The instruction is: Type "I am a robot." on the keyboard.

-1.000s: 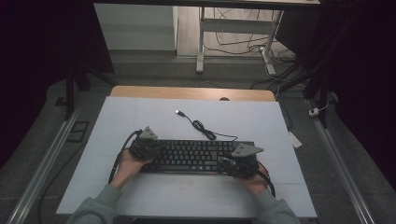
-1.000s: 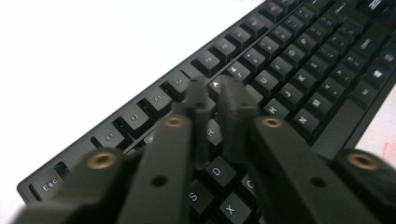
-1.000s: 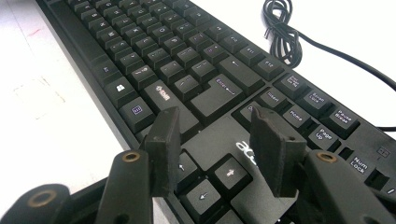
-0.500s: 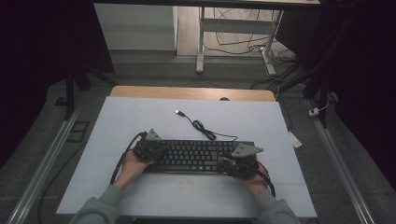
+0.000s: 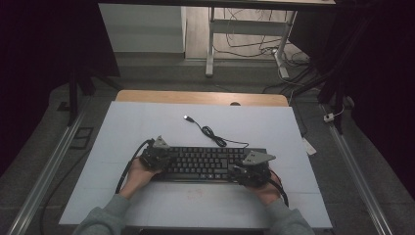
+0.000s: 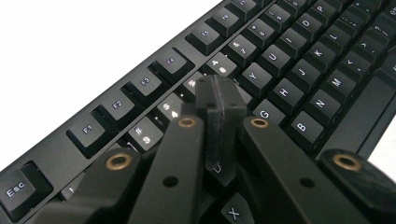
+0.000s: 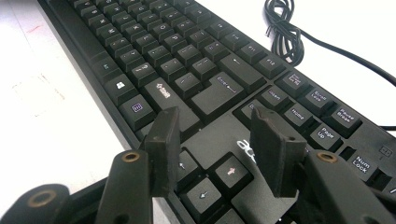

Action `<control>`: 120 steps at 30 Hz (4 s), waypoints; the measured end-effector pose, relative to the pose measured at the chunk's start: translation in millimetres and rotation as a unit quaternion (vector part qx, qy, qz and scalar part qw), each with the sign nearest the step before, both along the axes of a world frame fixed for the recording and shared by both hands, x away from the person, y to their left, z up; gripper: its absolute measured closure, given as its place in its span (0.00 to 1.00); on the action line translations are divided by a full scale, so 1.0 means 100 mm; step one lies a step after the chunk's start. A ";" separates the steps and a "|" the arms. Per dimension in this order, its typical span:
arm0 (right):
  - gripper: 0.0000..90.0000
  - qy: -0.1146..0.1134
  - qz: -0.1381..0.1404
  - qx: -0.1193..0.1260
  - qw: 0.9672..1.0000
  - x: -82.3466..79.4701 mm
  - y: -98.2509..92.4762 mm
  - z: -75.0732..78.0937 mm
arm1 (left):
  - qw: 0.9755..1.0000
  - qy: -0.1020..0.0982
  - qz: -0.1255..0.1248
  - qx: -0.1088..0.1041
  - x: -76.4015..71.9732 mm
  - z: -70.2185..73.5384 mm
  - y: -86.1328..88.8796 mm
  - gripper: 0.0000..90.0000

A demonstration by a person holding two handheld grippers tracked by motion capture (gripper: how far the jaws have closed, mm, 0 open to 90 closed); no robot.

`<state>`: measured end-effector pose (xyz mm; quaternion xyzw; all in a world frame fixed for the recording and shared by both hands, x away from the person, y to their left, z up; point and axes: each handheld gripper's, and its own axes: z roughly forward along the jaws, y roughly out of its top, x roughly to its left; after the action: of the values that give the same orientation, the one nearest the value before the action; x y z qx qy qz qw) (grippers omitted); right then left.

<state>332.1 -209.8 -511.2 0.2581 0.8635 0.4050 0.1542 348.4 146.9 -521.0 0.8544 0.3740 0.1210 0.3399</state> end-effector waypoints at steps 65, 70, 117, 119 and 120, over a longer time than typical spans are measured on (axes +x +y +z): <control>0.59 -0.009 0.022 0.040 0.999 0.06 0.24 0.19 | 0.998 -0.021 0.047 -0.046 -0.13 0.21 0.30 0.47; 0.60 -0.012 0.024 0.038 0.999 0.09 0.31 0.21 | 0.998 -0.020 0.047 -0.046 -0.12 0.20 0.29 0.46; 1.00 0.015 0.052 -0.030 0.998 0.43 1.17 -0.03 | 0.998 -0.015 0.043 -0.035 -0.13 0.17 0.28 0.44; 1.00 0.018 0.053 -0.026 0.998 0.44 1.16 -0.04 | 0.998 -0.015 0.043 -0.035 -0.13 0.17 0.28 0.44; 1.00 0.017 0.052 -0.026 0.998 0.44 1.16 -0.04 | 0.998 -0.015 0.043 -0.035 -0.13 0.17 0.27 0.44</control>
<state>376.0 -93.6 -515.0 0.2158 0.8884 0.3854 0.1251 335.3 174.4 -504.2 0.8231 0.4094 0.1359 0.3693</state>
